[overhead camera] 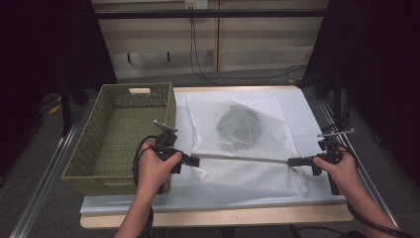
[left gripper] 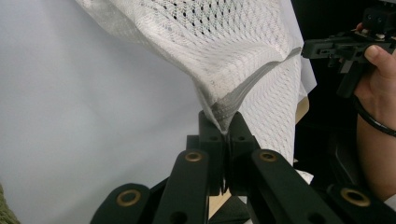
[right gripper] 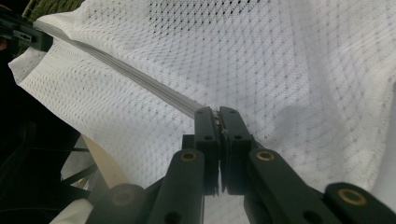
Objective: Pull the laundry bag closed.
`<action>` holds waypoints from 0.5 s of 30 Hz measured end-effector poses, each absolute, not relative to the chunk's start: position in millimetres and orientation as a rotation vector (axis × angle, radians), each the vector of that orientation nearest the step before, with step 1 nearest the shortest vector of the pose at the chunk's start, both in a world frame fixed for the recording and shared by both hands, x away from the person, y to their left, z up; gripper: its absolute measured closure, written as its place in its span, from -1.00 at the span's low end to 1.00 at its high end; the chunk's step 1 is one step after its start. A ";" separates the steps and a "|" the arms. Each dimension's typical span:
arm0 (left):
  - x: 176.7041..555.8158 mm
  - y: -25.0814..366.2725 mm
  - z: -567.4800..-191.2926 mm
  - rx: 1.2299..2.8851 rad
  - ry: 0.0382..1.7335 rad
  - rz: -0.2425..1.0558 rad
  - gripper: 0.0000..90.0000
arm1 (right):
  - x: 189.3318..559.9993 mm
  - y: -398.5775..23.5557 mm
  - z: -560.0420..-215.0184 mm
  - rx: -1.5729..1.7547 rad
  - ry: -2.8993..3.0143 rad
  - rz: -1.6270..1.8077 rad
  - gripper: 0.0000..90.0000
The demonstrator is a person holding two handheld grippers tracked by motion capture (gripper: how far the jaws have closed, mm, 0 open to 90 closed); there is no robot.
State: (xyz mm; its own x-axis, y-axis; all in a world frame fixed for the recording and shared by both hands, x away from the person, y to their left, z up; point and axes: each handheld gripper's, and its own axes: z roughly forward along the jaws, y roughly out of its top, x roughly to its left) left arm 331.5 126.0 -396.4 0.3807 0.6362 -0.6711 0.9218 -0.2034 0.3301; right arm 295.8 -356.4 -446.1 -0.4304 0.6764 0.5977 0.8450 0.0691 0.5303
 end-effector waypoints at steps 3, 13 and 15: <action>331.5 125.3 -396.8 1.923 1.344 -0.527 0.96 | 295.0 -358.4 -446.0 -1.552 -2.142 -1.295 0.95; 332.0 126.2 -397.1 1.919 1.345 -0.528 0.96 | 294.5 -363.2 -445.7 -1.557 -2.126 -1.307 0.95; 331.8 125.6 -397.1 1.922 1.345 -0.529 0.96 | 293.8 -364.0 -445.6 -1.557 -2.126 -1.312 0.95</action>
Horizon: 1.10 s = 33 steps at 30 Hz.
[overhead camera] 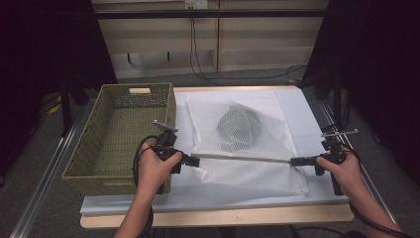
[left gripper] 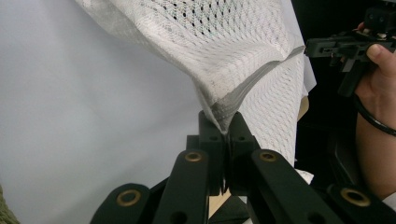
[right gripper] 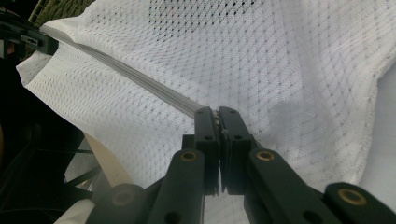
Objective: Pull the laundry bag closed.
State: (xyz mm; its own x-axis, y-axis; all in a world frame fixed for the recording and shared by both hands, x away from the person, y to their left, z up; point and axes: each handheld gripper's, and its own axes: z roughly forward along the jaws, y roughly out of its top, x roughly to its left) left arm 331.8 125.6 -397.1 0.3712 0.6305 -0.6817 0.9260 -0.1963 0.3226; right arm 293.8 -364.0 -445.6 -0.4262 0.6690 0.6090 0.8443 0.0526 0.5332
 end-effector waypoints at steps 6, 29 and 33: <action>331.8 126.9 -396.3 1.925 1.341 -0.527 0.96 | 294.0 -365.5 -445.9 -1.560 -2.122 -1.312 0.95; 331.6 128.9 -394.4 1.931 1.342 -0.513 0.96 | 291.6 -375.7 -444.6 -1.578 -2.105 -1.331 0.95; 331.6 127.9 -394.5 1.922 1.351 -0.514 0.96 | 290.8 -376.9 -444.3 -1.585 -2.102 -1.327 0.95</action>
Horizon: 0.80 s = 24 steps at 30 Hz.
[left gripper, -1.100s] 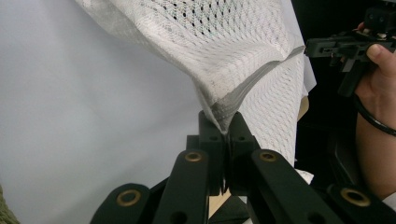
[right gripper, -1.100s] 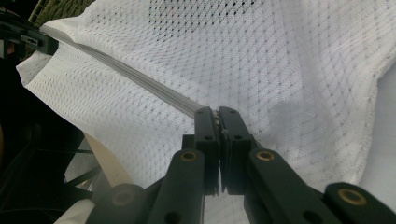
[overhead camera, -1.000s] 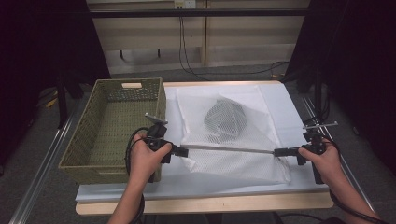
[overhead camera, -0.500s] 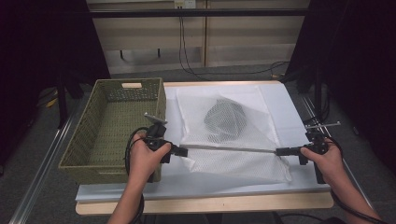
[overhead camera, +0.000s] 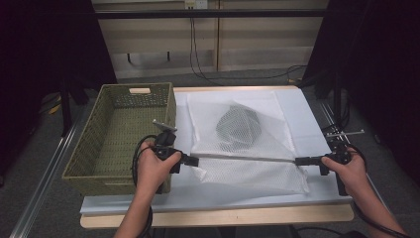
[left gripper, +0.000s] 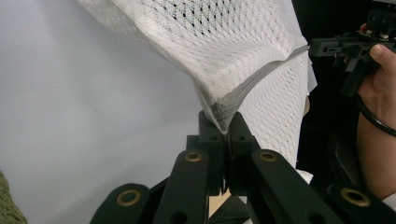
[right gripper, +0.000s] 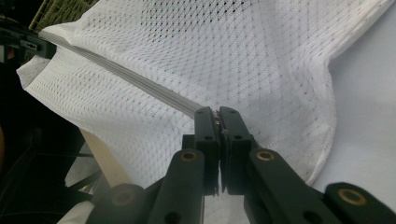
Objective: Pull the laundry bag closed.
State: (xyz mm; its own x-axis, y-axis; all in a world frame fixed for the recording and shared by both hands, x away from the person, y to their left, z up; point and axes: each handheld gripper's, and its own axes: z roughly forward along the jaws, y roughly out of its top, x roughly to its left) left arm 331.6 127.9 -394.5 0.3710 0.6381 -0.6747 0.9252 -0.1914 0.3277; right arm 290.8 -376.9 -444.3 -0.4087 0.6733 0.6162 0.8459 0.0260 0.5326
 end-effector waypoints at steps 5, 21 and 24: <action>331.9 128.7 -394.8 1.926 1.355 -0.509 0.96 | 290.3 -380.8 -444.1 -1.592 -2.094 -1.329 0.95; 332.5 129.6 -394.8 1.924 1.360 -0.506 0.96 | 287.3 -391.2 -444.7 -1.620 -2.083 -1.325 0.95; 332.7 130.2 -394.6 1.928 1.361 -0.505 0.96 | 286.5 -393.6 -444.6 -1.626 -2.088 -1.328 0.95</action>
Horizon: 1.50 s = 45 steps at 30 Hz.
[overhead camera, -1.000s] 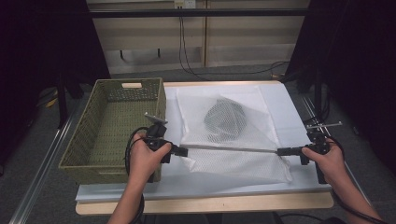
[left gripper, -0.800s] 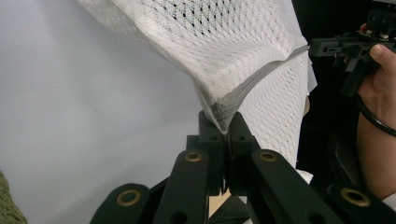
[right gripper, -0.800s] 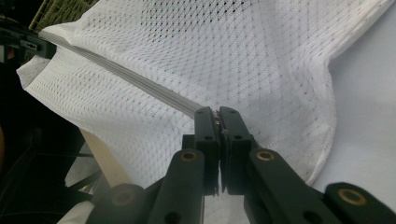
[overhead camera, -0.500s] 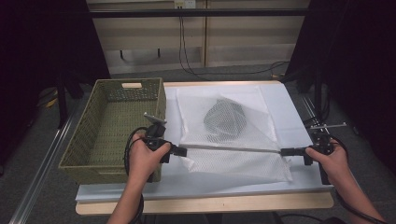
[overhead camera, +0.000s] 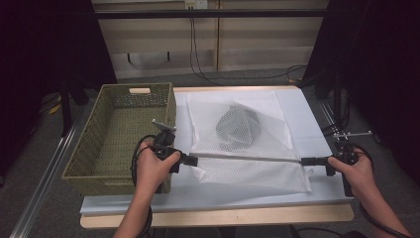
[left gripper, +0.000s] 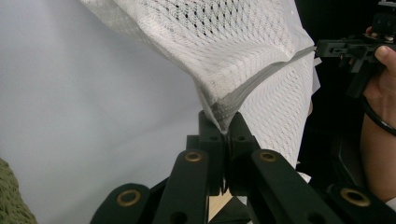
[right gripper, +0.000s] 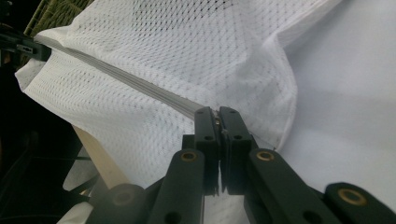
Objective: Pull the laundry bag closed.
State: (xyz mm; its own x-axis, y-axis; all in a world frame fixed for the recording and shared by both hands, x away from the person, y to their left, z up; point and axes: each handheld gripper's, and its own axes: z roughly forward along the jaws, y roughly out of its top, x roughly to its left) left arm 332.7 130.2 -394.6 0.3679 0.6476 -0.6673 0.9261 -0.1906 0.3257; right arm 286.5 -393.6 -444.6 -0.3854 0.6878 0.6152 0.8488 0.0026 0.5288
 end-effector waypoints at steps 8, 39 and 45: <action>332.7 131.1 -393.7 1.932 1.357 -0.507 0.96 | 285.1 -396.7 -444.2 -1.625 -2.082 -1.331 0.95; 331.6 129.9 -389.8 1.933 1.371 -0.489 0.96 | 281.7 -406.8 -442.2 -1.661 -2.074 -1.325 0.95; 330.3 128.9 -389.9 1.966 1.364 -0.471 0.95 | 281.5 -401.6 -444.4 -1.661 -2.125 -1.288 0.95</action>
